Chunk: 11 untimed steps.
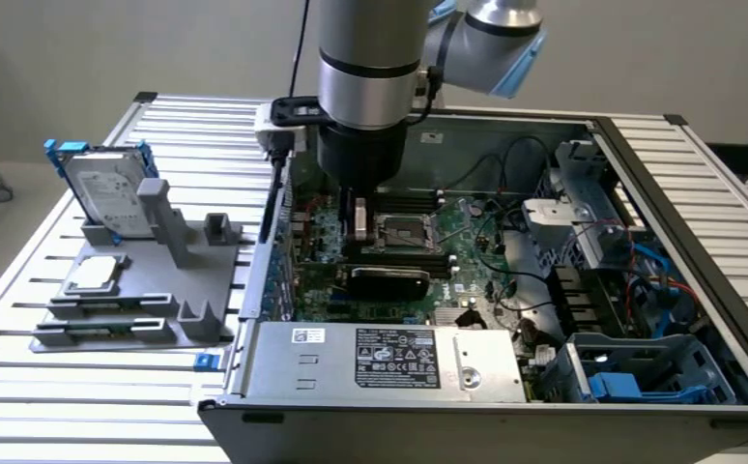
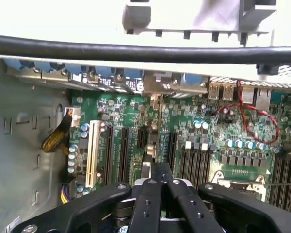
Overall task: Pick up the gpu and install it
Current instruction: 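Press down on the gpu until it lock into place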
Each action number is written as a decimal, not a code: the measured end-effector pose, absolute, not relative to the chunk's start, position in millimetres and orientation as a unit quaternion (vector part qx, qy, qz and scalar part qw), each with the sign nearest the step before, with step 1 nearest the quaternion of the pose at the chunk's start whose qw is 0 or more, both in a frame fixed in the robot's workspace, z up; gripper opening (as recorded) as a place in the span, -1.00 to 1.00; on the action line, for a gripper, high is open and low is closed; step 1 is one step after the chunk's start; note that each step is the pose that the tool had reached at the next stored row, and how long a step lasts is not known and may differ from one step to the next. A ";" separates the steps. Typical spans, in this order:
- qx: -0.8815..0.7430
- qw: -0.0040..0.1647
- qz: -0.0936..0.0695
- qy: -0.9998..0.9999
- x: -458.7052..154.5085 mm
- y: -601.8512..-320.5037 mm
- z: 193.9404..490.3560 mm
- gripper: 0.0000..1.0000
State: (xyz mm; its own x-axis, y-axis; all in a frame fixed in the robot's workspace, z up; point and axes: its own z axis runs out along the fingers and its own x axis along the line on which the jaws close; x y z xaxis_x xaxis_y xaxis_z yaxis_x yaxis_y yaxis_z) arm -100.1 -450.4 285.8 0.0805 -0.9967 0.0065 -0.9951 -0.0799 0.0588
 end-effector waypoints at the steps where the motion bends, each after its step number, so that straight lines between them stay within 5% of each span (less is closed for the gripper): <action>1: 0.735 0.027 -0.021 -0.678 -101.4 -450.4 285.8 -0.79; 7: 0.734 0.048 -0.040 -0.677 -106.3 -450.4 285.9 -0.79; 11: 0.733 0.062 -0.039 -0.677 -107.8 -450.4 285.7 -0.79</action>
